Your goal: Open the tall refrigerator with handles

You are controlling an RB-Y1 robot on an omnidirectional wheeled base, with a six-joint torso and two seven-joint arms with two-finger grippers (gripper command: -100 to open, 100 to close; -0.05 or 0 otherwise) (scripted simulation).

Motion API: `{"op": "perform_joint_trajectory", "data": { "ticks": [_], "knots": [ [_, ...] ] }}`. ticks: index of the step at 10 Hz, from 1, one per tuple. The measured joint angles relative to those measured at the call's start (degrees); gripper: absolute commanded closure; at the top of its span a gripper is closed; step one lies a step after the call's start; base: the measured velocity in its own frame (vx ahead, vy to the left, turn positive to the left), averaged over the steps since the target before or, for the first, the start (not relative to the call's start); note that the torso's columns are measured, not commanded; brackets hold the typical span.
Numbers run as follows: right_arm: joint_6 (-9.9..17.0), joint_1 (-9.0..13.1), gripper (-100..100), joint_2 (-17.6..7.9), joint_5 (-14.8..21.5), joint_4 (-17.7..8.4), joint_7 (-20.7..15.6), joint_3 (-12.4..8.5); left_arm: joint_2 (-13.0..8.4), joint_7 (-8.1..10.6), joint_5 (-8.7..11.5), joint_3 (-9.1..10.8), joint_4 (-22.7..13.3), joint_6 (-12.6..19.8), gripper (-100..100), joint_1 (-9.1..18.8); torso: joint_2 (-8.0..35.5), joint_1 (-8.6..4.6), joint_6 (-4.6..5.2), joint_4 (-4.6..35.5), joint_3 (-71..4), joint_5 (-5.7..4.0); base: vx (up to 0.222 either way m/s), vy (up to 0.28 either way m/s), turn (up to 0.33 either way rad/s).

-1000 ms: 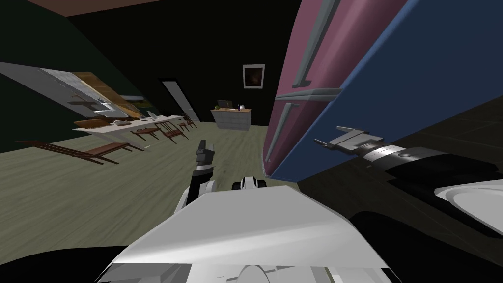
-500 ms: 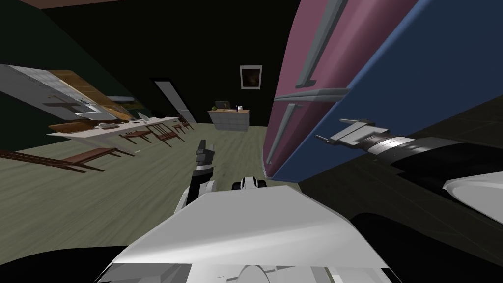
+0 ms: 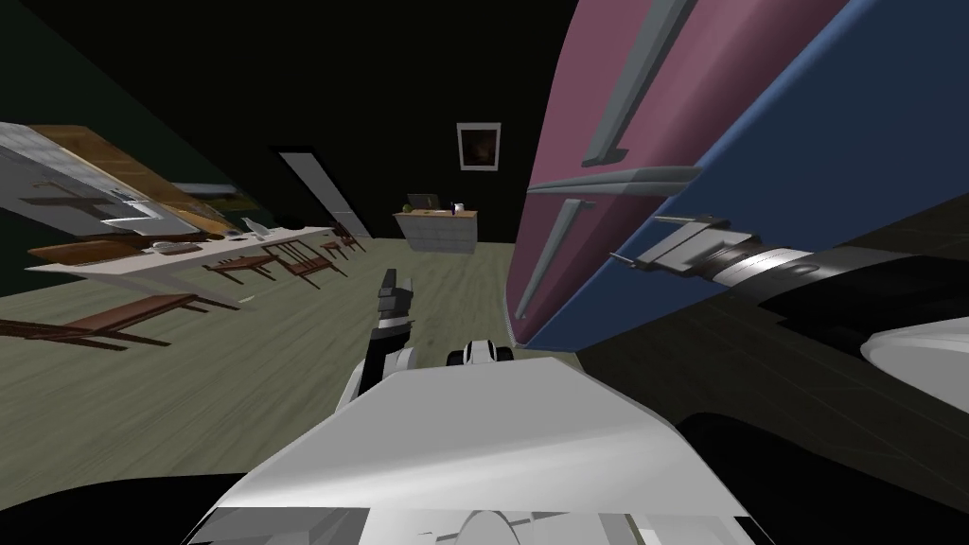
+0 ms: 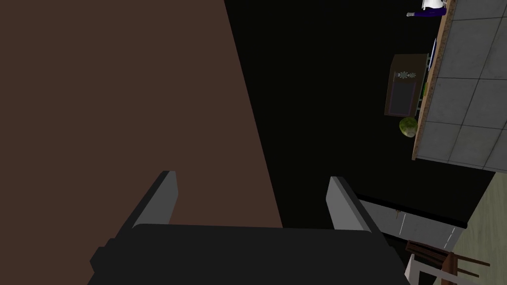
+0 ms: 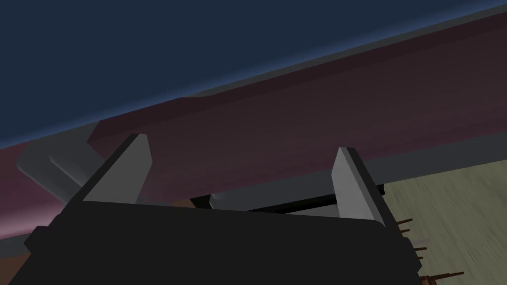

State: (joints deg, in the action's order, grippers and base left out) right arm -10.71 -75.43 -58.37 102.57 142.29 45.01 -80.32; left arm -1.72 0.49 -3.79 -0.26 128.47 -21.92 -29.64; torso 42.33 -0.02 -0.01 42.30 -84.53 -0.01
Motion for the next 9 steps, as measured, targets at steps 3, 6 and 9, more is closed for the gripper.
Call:
{"op": "perform_joint_trajectory", "data": {
  "ticks": [3,6,9],
  "knots": [
    [0.3,-0.8,-100,-2.3,5.2,0.0,2.0,-2.1,0.0,0.00,0.0,0.00,0.0,0.0,0,0.0,-0.2,0.11,0.01,-0.1,-0.2,0.06,0.105,0.064,-0.132],
    [1.3,-3.0,-100,-4.5,9.6,0.5,3.2,-5.6,0.0,0.00,0.0,0.00,0.0,0.0,0,0.0,-0.6,0.36,-0.38,-0.2,-0.6,0.37,0.059,0.062,-0.057],
    [2.1,-5.0,-100,-7.6,14.2,0.8,4.8,-8.4,0.0,0.00,0.0,0.00,0.0,0.0,0,0.0,-1.0,0.43,-0.49,-0.2,-0.9,0.56,0.061,0.063,-0.072]
  ]
}}
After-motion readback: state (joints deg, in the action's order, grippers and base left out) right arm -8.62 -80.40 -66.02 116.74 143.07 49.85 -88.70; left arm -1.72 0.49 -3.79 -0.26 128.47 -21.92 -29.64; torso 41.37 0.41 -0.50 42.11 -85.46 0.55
